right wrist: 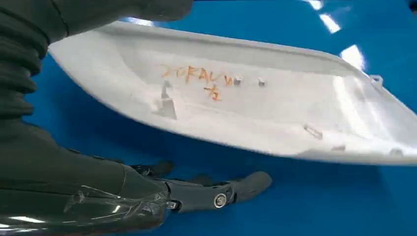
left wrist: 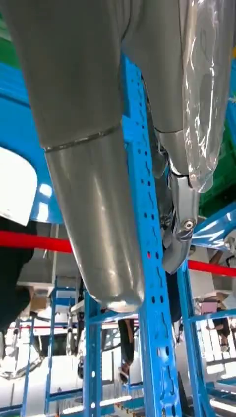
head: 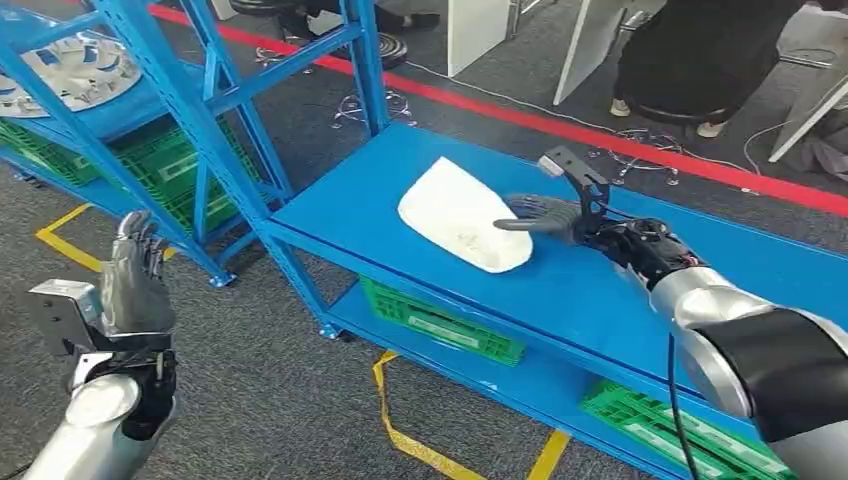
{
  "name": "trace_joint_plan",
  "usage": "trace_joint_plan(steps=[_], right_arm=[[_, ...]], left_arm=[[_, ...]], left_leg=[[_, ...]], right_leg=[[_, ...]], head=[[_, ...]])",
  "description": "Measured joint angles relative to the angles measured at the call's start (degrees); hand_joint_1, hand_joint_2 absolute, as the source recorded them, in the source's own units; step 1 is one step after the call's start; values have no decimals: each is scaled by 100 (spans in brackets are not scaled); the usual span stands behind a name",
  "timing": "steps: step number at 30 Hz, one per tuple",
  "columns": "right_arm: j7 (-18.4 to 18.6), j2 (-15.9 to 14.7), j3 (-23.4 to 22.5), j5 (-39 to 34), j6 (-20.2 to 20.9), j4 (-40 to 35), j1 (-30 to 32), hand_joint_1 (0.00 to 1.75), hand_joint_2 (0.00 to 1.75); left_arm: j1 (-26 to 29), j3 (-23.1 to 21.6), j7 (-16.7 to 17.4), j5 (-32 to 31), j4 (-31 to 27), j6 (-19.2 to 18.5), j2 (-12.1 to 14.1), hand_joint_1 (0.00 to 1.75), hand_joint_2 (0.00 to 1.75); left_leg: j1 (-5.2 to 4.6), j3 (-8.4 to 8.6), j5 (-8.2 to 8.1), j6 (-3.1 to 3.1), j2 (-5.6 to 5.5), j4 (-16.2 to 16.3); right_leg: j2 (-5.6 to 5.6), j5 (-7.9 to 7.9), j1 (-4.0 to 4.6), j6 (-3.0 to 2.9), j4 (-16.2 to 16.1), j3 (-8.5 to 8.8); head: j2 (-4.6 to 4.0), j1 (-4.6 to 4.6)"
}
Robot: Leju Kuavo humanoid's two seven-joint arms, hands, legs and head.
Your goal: Take the parts from the cabinet and place them on the table.
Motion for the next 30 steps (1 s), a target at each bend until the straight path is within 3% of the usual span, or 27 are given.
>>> trace_joint_plan(steps=[10, 23, 30], right_arm=[[-577, 0, 0, -17, -465, 31, -12, 0, 175], [-496, -2, 0, -7, -389, 57, -19, 0, 175], [-214, -2, 0, -48, -214, 90, -16, 0, 175]], left_arm=[[10, 0, -17, -33, 2, 9, 0, 0, 0], [21, 0, -26, -33, 4, 0, 0, 0, 0], [16, -2, -28, -2, 9, -7, -4, 0, 0]], left_leg=[[0, 0, 0, 0, 0, 1], [0, 0, 0, 0, 0, 1], [0, 0, 0, 0, 0, 1]], right_leg=[[0, 0, 0, 0, 0, 0], [0, 0, 0, 0, 0, -1], [0, 0, 0, 0, 0, -1]], head=[[0, 2], [0, 2], [0, 0]])
